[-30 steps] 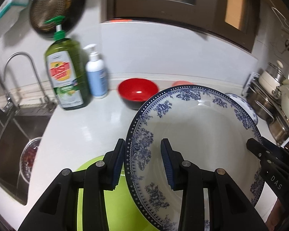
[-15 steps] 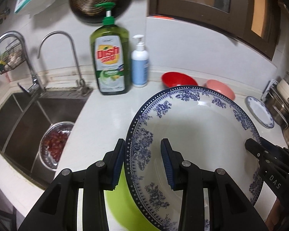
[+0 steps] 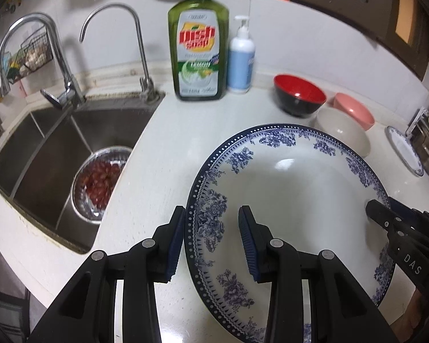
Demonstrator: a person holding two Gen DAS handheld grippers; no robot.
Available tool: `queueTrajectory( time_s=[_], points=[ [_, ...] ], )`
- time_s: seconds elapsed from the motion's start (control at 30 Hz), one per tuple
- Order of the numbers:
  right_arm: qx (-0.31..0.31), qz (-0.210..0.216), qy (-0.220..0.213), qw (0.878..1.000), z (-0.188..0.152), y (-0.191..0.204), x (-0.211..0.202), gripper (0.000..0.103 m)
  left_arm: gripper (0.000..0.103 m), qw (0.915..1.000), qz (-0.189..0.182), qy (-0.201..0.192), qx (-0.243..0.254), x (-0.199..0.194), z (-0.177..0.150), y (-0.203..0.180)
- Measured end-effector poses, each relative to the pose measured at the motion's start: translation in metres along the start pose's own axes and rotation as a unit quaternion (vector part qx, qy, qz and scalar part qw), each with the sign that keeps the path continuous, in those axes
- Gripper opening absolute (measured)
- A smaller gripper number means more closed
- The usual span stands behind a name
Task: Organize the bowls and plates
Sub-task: 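Carry the blue-and-white plate with both grippers over the green plate, then lower the blue-and-white plate onto the green plate and open both grippers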
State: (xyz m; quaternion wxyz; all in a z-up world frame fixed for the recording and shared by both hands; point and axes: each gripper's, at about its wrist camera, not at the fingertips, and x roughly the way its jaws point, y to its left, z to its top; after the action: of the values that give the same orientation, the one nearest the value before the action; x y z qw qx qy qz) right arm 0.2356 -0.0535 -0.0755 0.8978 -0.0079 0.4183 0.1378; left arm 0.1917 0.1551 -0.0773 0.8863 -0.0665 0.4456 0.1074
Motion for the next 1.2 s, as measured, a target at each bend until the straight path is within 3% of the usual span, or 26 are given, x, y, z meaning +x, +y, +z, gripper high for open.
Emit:
queueTrajectory(
  time_s=[0.4,0.57,1.07,1.13,1.2],
  points=[
    [0.005,-0.002,0.061,0.998,-0.018,-0.002,0.040,0.037,0.037,0.9987,-0.001,0.050,-0.004,0.039,-0.016,-0.001],
    [0.002,-0.004,0.067,0.998,-0.018,-0.003,0.046,0.037,0.037,0.9982,0.000,0.059,-0.003,0.048,-0.017,-0.002],
    [-0.019,-0.010,0.077,0.997,-0.015,0.003,0.052,0.040,0.038,0.9976,-0.005,0.067,-0.015,0.049,-0.019,0.001],
    [-0.024,-0.006,0.078,0.997,-0.015,0.005,0.053,0.045,0.039,0.9980,-0.001,0.061,-0.016,0.047,-0.018,0.002],
    [-0.028,-0.002,0.079,0.996,-0.015,0.006,0.053,0.050,0.046,0.9983,0.004,0.057,-0.014,0.045,-0.016,0.001]
  ],
)
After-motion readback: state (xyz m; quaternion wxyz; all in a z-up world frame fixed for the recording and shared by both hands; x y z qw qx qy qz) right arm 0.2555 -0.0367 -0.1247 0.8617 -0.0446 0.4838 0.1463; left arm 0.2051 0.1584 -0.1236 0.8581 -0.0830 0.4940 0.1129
